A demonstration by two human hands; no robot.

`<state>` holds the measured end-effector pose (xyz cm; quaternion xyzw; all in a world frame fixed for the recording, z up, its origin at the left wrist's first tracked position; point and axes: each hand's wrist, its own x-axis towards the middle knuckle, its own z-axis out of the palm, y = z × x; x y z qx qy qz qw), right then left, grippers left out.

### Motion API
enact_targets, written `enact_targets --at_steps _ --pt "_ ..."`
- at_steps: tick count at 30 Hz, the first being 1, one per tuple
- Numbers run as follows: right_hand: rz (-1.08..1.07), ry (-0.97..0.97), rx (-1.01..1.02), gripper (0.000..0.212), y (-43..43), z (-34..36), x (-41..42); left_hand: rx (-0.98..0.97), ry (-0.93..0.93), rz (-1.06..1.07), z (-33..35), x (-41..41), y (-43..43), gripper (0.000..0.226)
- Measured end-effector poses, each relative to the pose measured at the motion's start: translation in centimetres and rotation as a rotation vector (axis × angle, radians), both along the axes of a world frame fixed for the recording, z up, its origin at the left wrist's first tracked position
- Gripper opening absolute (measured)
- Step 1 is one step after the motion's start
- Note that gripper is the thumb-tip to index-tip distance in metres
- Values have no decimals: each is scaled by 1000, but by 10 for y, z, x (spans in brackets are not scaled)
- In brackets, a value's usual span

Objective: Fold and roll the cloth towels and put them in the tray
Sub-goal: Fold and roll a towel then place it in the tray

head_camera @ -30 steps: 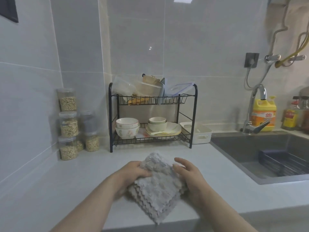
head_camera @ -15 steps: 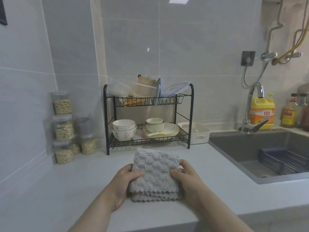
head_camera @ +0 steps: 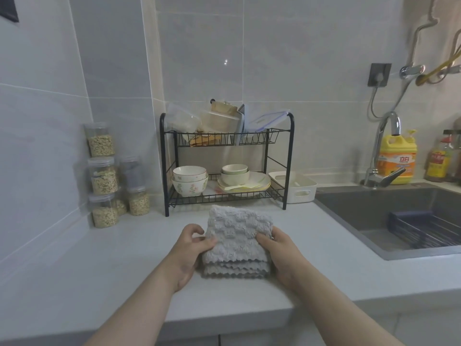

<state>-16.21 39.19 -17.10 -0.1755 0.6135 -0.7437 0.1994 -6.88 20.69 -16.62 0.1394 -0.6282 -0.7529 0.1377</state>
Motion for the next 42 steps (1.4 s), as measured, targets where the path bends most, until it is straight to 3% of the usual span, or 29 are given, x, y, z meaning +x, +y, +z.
enact_targets --at_steps 4,10,14,17,20,23,26,30,34,37,42 --pt "-5 90 65 7 -3 -4 2 -42 -4 4 -1 0 4 17" --pt "14 86 -6 25 0 -4 0 -26 -1 50 -2 -1 3 9" --pt "8 67 -26 29 -2 -3 1 -50 34 -7 -3 1 1 22" --pt "39 65 -38 24 -1 -2 1 -33 28 -56 -1 3 1 23" --pt "82 64 -60 13 3 -2 3 15 16 -63 2 3 4 9" --pt "59 90 -42 11 1 -3 2 -5 -9 -11 -2 0 2 34" --pt "6 103 12 19 -2 -5 -1 -35 -22 65 -3 -3 0 17" --pt "-76 93 44 19 -2 -6 1 -94 -8 175 -6 -6 -1 21" --pt "-78 49 -12 24 -2 -3 3 -62 -22 79 -5 -4 -1 23" --pt "-69 24 -50 30 -1 0 4 -164 -60 -31 -2 -3 4 25" --pt "34 10 -40 38 1 4 6 -93 -5 4 2 0 3 30"
